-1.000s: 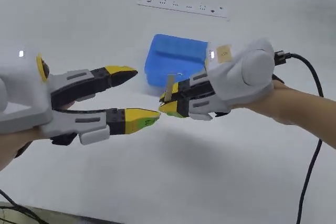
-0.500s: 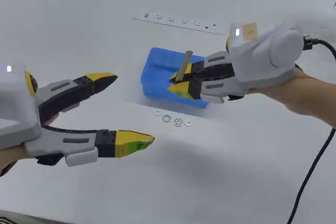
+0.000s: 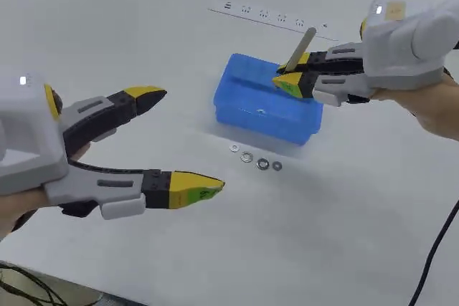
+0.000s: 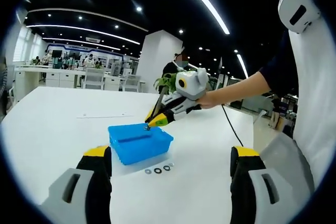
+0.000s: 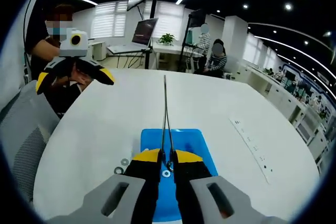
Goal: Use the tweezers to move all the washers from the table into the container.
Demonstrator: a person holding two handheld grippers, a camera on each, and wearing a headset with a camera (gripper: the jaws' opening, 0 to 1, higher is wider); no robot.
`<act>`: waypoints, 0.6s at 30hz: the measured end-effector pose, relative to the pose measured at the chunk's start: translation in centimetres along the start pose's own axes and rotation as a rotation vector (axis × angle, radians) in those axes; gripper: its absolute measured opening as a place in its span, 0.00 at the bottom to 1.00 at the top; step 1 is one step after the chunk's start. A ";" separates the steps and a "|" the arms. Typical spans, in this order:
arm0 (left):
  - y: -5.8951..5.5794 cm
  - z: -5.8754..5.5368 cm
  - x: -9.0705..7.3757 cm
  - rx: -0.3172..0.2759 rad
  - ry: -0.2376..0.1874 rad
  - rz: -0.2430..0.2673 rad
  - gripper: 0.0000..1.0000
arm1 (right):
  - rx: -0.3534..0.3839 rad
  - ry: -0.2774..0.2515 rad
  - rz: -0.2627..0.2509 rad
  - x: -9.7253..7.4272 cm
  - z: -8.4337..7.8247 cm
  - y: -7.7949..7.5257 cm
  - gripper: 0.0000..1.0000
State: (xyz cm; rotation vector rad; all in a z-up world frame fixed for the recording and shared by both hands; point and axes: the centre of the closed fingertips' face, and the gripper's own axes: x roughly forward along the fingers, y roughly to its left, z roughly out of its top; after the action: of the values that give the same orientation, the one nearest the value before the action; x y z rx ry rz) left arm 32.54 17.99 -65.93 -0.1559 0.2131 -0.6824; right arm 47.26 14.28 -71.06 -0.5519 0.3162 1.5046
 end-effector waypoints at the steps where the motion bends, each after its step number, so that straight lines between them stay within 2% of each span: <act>1: 0.2 -0.2 -0.1 0.002 0.010 0.008 0.99 | 0.003 0.011 0.005 0.6 -0.6 -0.1 0.10; 4: 0.6 -0.5 -0.6 0.003 0.024 0.023 0.99 | 0.010 0.040 0.023 1.7 -2.0 0.0 0.10; 7: 1.0 -0.6 -1.2 -0.011 0.028 0.046 0.99 | 0.015 0.043 0.036 2.4 -2.7 0.2 0.10; 9: 1.1 -0.8 -1.4 0.013 0.044 0.066 0.96 | 0.017 0.044 0.038 2.5 -3.0 0.3 0.10; 11: 1.1 -0.9 -1.5 0.013 0.048 0.078 0.93 | 0.024 0.043 0.037 2.6 -3.4 0.3 0.10; 13: 0.9 -0.7 -1.3 -0.012 0.028 0.084 0.95 | 0.029 0.049 0.036 2.6 -3.9 0.3 0.10; 15: 0.7 -0.7 -1.2 -0.016 0.027 0.086 0.95 | 0.033 0.055 0.035 2.5 -4.4 0.3 0.10; 18: 0.3 -1.0 -0.9 0.002 0.040 0.088 0.94 | 0.040 0.051 0.034 2.3 -4.6 0.2 0.10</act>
State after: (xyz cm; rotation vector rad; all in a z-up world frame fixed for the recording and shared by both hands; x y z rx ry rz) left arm 31.79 18.67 -66.82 -0.1296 0.2564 -0.5982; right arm 47.82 13.76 -76.17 -0.5567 0.3963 1.5152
